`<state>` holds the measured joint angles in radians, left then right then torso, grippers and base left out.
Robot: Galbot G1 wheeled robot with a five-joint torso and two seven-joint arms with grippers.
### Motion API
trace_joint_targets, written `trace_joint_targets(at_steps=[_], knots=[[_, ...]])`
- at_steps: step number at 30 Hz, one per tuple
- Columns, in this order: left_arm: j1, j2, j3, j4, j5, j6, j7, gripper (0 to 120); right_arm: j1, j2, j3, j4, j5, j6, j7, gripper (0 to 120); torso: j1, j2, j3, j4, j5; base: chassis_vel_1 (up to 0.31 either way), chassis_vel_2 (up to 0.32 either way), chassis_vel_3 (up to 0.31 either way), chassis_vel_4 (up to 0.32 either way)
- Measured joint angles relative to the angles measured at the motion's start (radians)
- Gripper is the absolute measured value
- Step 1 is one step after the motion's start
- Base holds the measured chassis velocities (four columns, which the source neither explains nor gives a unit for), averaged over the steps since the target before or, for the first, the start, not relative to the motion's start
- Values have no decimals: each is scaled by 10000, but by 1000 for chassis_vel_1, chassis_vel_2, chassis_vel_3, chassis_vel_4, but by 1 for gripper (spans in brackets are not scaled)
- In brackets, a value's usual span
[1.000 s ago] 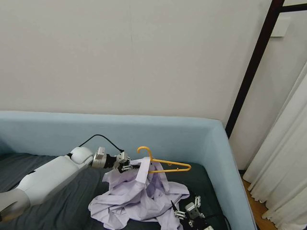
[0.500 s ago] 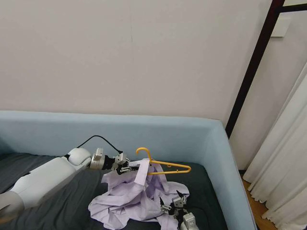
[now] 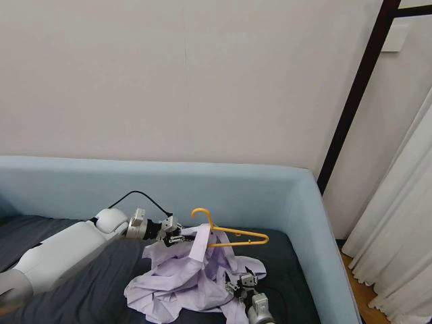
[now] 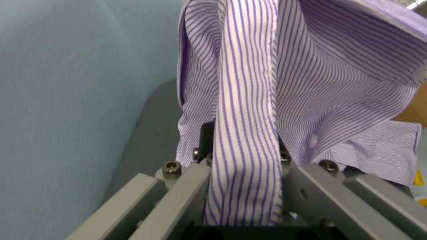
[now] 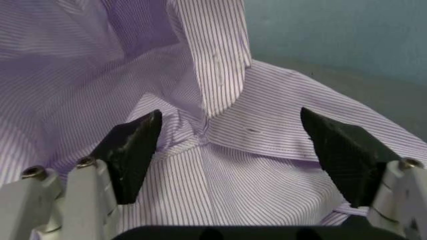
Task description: Pick up the clothes from the sofa and hang them on the clothes hanger.
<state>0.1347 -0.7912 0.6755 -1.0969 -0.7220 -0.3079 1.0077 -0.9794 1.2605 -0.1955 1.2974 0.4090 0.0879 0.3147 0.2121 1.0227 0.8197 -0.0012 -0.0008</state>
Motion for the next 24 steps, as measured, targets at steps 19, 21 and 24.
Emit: trace_joint_targets(at_steps=[19, 21, 24], knots=[[-127, -210, 58, 103, -28, 37, 28, 1, 113, 395, 182, -489, -229, 64, -99, 10, 0, 0, 0, 0, 0, 0, 0, 0, 0], [-128, -191, 16, 116, -52, 37, 28, 1, 114, 351, 184, -489, -217, 69, -102, 4, 0, 0, 0, 0, 0, 0, 0, 0, 0], [-129, -114, -10, 110, -59, 36, 53, 1, 114, 236, 187, -419, -138, 70, -124, 0, 0, 0, 0, 0, 0, 0, 0, 0, 0]])
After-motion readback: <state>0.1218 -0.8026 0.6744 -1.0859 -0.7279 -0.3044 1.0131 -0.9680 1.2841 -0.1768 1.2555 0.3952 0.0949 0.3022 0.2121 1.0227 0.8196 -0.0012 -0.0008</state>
